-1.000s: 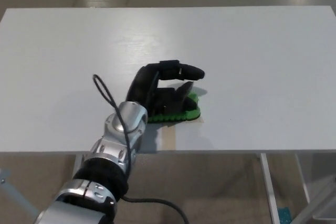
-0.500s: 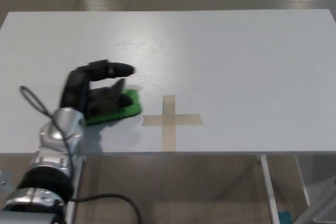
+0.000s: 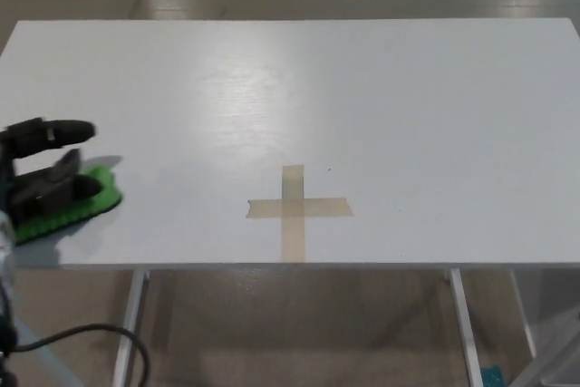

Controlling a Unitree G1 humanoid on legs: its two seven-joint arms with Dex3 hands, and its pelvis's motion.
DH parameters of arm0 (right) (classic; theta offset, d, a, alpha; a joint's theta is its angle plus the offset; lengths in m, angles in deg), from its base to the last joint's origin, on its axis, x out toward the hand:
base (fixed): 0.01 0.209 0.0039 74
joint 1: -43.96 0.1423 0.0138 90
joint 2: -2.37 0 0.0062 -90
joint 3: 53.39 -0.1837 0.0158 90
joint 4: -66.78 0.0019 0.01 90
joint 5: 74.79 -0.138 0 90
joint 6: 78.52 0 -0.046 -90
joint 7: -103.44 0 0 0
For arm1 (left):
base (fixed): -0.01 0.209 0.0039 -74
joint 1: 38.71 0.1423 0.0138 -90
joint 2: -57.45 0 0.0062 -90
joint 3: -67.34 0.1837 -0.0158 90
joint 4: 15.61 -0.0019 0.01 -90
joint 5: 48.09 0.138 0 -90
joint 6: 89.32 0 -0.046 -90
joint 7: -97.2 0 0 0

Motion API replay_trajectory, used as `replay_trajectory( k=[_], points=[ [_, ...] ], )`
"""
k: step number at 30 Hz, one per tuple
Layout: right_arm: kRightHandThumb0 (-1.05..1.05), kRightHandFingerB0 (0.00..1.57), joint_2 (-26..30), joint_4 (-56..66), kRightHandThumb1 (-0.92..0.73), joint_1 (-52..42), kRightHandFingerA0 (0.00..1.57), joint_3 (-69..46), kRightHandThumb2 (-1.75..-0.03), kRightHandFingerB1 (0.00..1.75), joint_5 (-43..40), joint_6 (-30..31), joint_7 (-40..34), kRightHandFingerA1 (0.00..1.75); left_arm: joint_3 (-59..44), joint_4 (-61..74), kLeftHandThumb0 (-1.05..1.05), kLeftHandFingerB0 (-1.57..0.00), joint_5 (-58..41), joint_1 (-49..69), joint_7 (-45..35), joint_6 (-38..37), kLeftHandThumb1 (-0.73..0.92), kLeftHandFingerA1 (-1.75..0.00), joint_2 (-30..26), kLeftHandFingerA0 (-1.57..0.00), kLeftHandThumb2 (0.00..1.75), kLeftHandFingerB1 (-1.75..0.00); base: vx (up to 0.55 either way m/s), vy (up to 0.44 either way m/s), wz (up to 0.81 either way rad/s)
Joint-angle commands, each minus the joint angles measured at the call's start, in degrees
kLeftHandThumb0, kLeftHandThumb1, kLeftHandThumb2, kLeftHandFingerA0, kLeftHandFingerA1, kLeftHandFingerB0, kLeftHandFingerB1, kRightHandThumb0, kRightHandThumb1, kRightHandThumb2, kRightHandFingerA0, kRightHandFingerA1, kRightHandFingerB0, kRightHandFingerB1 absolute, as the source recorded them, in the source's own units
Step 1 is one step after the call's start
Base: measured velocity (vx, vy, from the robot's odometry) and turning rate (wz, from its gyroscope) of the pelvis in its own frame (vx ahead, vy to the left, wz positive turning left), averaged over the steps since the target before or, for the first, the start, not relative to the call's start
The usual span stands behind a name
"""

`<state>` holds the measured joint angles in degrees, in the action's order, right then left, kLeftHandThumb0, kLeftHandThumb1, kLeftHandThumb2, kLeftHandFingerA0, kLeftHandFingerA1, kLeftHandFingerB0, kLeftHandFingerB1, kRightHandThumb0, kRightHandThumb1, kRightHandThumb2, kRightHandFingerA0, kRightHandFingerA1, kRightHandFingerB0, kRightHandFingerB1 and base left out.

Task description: Use the left hand to press on the green eraser and wipe the desk from center to the left and then back to center.

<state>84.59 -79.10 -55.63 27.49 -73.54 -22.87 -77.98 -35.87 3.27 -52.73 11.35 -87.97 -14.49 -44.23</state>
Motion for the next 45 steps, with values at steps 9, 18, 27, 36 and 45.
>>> replay_trajectory(
  k=[9, 18, 27, 36, 45],
  points=[
    [-0.57, 0.55, -0.6, -0.2, -0.69, -0.6, 0.62, -0.7, -0.8, 0.49, -1.5, 0.9, 1.0, 0.56, -0.7, -4.0, -0.27, -1.02, 0.8, 5.1, -0.6, 3.8, 0.73, -0.68, -3.2, -1.13, 0.64, -0.58, 0.0, 0.0, 0.0],
    [-0.5, 0.58, -0.5, -0.1, -0.81, -0.5, 0.66, -0.6, -0.66, 0.38, -1.2, 1.4, 0.5, 0.52, -0.5, -3.7, -0.27, -1.02, 0.1, 4.7, -1.9, 3.4, 0.73, -0.66, -0.2, -1.13, 0.65, -0.57, 0.0, 0.0, 0.0],
    [-0.5, 0.57, -0.5, 1.2, -0.82, -0.9, 0.67, -0.4, -0.65, 0.37, -1.3, 1.6, 0.9, 0.53, 2.9, -1.8, -0.21, -0.98, 2.0, 2.9, -1.3, 1.8, 0.76, -0.68, 4.6, -1.06, 0.65, -0.54, 0.0, 0.0, 0.01],
    [-0.5, 0.58, -0.5, 1.6, -0.81, -0.7, 0.67, -0.5, -0.65, 0.37, -2.0, 1.8, 2.5, 0.53, 9.8, 2.8, -0.22, -0.97, 4.2, 0.5, 0.7, 0.5, 0.77, -0.69, 13.9, -1.06, 0.65, -0.56, 0.0, 0.0, 0.01],
    [-0.5, 0.56, 0.1, 3.0, -0.81, -1.1, 0.67, -0.4, -0.65, 0.37, -2.4, 2.0, 4.5, 0.52, 14.9, 7.6, -0.24, -0.95, 4.7, 0.4, 0.8, 2.3, 0.78, -0.71, 23.2, -1.05, 0.65, -0.57, 0.0, 0.0, 0.0]
  ],
)
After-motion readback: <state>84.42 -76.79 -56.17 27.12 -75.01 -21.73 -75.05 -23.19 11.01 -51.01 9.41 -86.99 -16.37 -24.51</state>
